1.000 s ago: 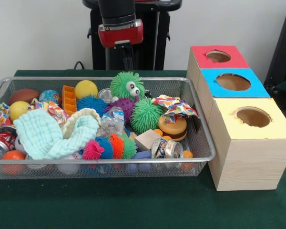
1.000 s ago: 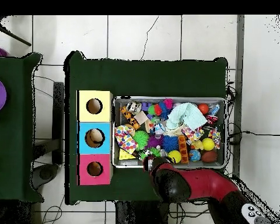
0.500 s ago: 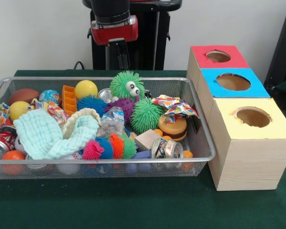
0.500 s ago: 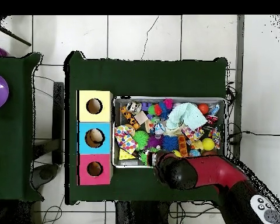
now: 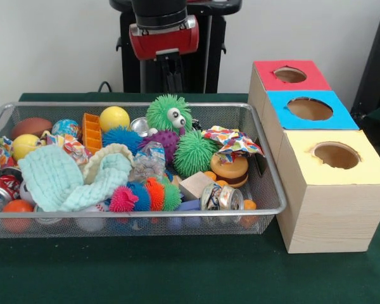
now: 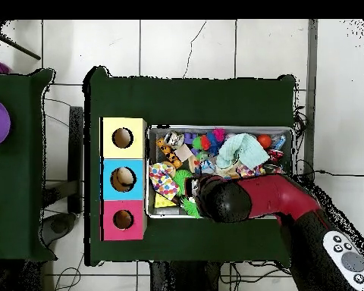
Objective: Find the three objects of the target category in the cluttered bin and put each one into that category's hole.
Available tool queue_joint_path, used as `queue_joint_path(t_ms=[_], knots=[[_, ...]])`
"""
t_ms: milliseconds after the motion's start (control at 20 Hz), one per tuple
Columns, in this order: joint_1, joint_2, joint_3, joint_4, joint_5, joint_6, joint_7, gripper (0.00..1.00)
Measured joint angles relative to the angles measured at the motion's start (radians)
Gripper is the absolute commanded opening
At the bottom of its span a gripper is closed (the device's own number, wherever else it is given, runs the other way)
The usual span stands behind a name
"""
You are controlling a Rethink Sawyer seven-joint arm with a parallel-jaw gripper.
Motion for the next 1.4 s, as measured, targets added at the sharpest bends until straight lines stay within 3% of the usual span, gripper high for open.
queue_joint_path(t_ms=[650,950,1400], knots=[[-0.023,0.082,0.069,-0.172,-0.002,0.094,-0.023,0.0],[-0.098,0.114,0.115,-0.211,-0.005,0.111,-0.064,0.0],[-0.262,0.137,0.16,-0.219,-0.032,0.122,-0.222,0.0]])
